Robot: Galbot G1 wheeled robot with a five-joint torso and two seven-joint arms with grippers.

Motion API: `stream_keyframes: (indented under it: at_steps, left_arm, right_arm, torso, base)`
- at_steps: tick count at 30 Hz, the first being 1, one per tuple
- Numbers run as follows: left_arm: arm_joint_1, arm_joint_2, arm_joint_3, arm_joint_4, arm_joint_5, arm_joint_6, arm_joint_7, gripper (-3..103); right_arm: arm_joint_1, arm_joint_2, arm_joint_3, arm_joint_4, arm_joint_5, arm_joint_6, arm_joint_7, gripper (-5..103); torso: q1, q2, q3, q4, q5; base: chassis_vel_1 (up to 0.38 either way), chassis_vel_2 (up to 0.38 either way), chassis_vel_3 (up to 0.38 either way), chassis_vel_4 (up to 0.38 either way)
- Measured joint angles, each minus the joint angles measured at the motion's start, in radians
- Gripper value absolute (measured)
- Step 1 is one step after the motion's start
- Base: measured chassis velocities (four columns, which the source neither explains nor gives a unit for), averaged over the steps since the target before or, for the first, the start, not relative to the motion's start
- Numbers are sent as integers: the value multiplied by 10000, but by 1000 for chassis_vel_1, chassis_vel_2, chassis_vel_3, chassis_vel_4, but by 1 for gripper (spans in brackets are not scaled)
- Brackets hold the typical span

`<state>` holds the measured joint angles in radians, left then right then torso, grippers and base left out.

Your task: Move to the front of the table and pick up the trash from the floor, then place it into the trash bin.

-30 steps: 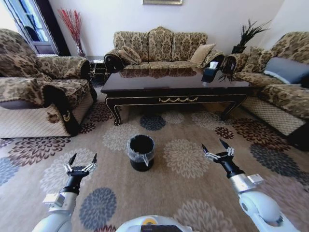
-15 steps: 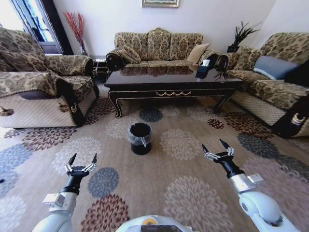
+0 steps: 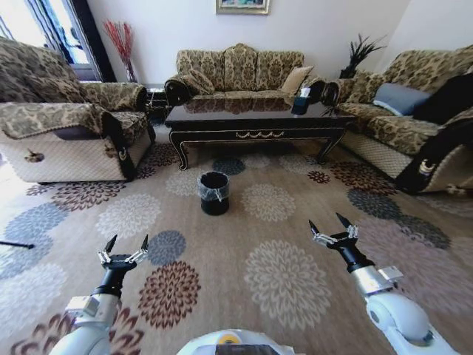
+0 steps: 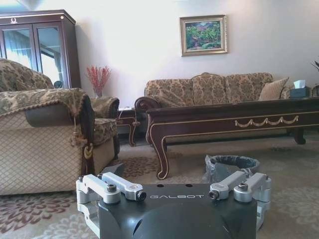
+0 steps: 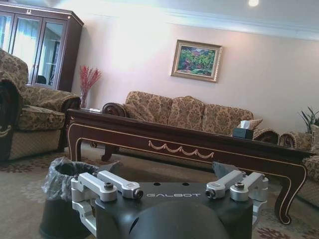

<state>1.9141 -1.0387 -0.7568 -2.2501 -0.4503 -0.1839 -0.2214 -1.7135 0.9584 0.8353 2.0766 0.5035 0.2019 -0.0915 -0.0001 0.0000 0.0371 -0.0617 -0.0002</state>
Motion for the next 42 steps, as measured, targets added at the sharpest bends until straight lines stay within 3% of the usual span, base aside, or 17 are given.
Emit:
stream_keyframes:
  at_steps: [26,42]
  left_arm:
    - [1,0,0,0,0,0,-1,100]
    - [-1,0,1,-1,0,0,-1,100]
  right_arm:
    - [-2,0,0,0,0,0,0,100]
    - [2,0,0,0,0,0,0,100]
  torso:
    - [-1,0,-1,-3,2]
    - [1,0,2,-1,2]
  base:
    - [260,-267,-272,268]
    - [26,-30,-22,39]
